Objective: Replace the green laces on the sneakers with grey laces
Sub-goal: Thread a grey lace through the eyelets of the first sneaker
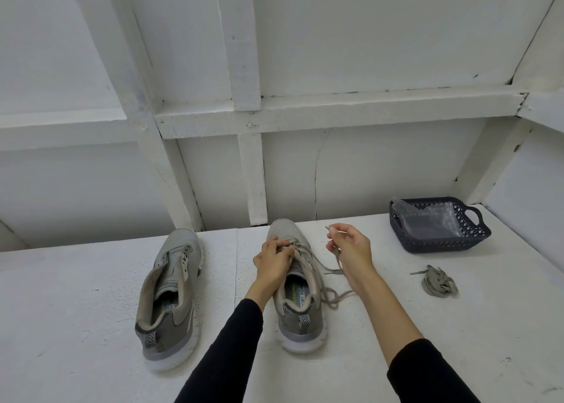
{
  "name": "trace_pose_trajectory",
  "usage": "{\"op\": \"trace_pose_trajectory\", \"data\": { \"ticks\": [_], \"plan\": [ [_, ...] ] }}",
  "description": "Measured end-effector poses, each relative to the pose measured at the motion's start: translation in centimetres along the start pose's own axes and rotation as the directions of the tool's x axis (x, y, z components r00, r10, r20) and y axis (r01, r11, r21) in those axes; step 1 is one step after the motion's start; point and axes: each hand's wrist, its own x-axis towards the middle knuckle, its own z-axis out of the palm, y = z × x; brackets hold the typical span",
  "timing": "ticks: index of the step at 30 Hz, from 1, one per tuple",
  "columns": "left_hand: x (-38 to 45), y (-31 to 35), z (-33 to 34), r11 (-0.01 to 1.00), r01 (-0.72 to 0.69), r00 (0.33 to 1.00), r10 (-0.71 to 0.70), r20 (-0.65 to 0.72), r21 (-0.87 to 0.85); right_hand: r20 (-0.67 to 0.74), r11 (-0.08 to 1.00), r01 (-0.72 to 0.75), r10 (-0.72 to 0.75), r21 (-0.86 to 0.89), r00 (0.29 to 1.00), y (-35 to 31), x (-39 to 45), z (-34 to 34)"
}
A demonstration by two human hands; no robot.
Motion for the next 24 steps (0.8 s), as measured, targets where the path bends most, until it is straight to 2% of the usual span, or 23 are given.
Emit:
{"op": "trace_pose_trajectory", "data": {
  "ticks": [3, 9, 13, 16, 18, 21, 24],
  "plan": [
    [-0.4, 0.2, -0.4, 1.0, 0.009, 1.0, -0.009, -0.013, -0.016, 0.044, 0.989, 0.043, -0.037, -0.141, 0.998, 0.7, 0.4, 0.8],
    [-0.7, 1.1, -2.0, 0.99, 0.095, 0.995, -0.096, 0.012, 0.1, -0.017, 0.926, 0.011, -0.019, -0.378, 1.0, 2.7, 1.1, 2.5],
    [0.0, 1.4, -2.7, 0.993, 0.107, 0.991, -0.11, 0.072, 0.043, 0.037, 0.854, 0.078, -0.069, -0.515, 0.997, 2.9, 1.3, 3.6],
    [0.0, 1.9, -3.8, 0.99, 0.085, 0.995, -0.091, 0.051, 0.115, 0.111, 0.813, 0.124, -0.074, -0.569, 0.991, 2.8, 1.3, 4.4],
    [0.3, 1.4, -4.9, 0.992, 0.101, 0.993, -0.105, 0.052, 0.069, 0.147, 0.796, 0.145, -0.072, -0.588, 0.987, 2.9, 1.3, 5.0],
    [0.3, 0.5, -6.2, 0.981, 0.175, 0.973, -0.159, 0.169, -0.087, 0.202, 0.737, 0.204, -0.093, -0.645, 0.975, 3.4, 1.3, 5.7],
    [0.1, -0.3, -6.7, 0.968, 0.197, 0.961, -0.16, 0.227, -0.152, 0.282, 0.677, 0.274, -0.101, -0.683, 0.954, 3.5, 1.4, 6.0]
  ]
}}
